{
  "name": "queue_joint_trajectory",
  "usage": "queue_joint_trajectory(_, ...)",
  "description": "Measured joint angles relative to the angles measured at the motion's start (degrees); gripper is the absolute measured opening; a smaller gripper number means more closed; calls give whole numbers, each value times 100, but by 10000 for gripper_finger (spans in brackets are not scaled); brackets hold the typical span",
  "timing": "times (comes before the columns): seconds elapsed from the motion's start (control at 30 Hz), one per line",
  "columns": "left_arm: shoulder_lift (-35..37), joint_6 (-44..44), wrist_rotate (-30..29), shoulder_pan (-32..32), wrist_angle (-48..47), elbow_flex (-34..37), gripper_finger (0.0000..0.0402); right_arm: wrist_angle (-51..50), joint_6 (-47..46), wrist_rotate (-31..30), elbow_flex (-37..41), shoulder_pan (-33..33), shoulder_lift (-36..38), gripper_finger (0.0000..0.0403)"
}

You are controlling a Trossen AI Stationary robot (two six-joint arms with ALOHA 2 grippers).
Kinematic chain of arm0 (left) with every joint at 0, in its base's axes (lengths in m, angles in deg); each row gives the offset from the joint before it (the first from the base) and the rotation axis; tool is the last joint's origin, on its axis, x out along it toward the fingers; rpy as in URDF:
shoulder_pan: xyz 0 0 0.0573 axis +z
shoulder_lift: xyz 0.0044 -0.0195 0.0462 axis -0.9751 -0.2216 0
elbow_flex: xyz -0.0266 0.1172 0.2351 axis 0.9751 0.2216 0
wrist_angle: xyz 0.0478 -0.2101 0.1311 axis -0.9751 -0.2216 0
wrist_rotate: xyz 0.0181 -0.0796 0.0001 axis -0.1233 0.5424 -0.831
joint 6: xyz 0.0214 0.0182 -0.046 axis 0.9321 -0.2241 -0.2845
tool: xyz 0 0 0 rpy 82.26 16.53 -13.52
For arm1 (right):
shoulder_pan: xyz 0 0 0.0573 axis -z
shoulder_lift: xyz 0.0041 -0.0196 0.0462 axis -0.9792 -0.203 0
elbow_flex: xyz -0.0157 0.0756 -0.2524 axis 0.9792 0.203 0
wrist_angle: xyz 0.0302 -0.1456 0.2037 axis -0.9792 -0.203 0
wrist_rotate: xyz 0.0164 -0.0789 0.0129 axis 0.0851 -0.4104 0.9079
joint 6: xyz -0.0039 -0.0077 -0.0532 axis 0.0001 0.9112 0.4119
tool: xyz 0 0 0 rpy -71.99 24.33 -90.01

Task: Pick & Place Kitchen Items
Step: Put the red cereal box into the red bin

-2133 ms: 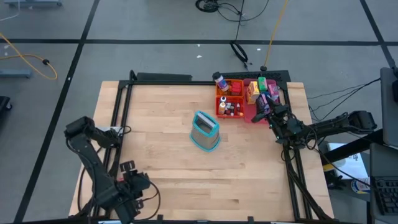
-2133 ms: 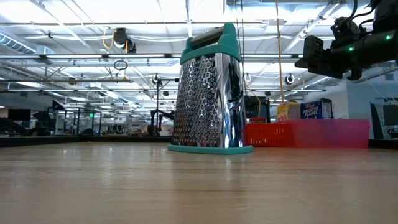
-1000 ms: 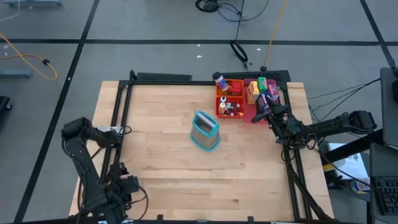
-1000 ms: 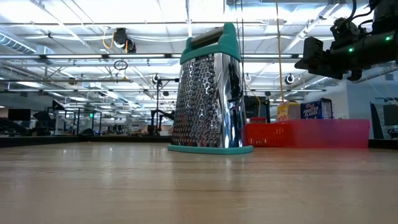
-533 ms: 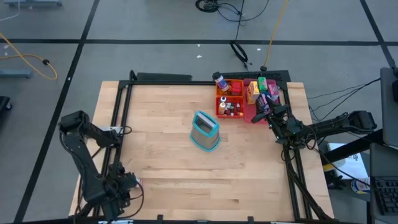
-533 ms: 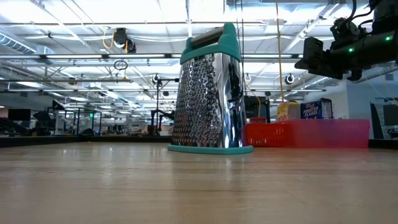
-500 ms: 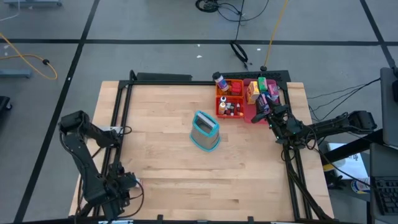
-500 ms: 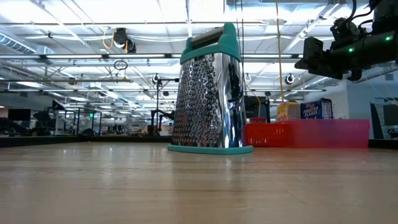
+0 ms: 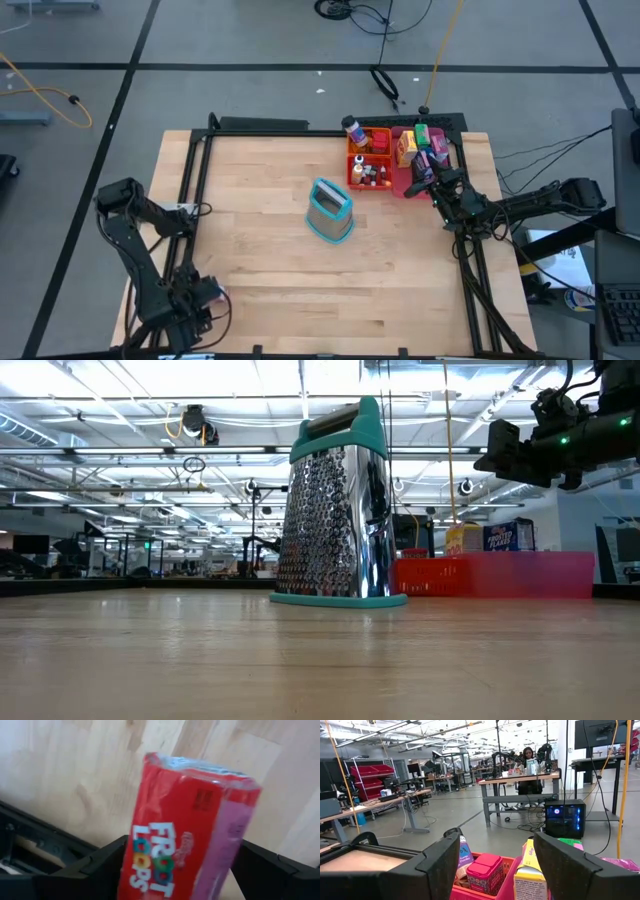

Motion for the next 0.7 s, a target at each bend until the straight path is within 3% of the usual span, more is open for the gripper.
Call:
queue_joint_trajectory(0.27,0,7,-724,2,485,0,322,-38,6,-1,1,0,-1,247)
queue_joint_trajectory(0.4,0,20,-728,3,475,-2,310,-41,6,-1,1,0,0,247)
queue_joint_trajectory(0.53,0,33,-697,-11,493,-2,270,-43,5,-1,1,0,-1,247)
queue_joint_trajectory(0.7,0,41,-691,-11,497,-2,184,-43,6,2,1,0,-2,247)
